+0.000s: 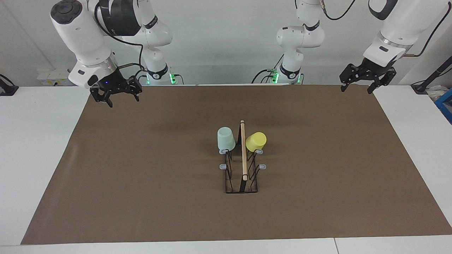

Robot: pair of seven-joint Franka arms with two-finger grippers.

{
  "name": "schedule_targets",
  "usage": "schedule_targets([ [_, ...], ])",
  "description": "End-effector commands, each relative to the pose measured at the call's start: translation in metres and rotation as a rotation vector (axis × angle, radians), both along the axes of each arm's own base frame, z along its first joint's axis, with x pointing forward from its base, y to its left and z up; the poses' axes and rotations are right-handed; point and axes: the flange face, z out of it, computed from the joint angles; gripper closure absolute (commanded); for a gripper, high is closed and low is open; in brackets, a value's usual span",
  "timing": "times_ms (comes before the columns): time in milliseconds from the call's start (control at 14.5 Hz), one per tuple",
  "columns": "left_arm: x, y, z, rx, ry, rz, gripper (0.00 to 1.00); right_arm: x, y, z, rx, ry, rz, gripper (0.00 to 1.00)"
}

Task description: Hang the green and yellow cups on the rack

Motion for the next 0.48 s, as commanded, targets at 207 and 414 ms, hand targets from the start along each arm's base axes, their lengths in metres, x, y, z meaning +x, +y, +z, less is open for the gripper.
schedule_targets([
  [207,-0.0019,0.0011,0.0062,0.009,-0.009,0.002,0.00,0.0054,0.0010,0.0021,-0.004,-0.011,-0.034,0.00],
  [414,-0.0024,0.0011,0.0070,0.009,-0.011,0.002,0.00,0.0055,0.0019,0.0022,-0.004,-0.013,-0.034,0.00],
])
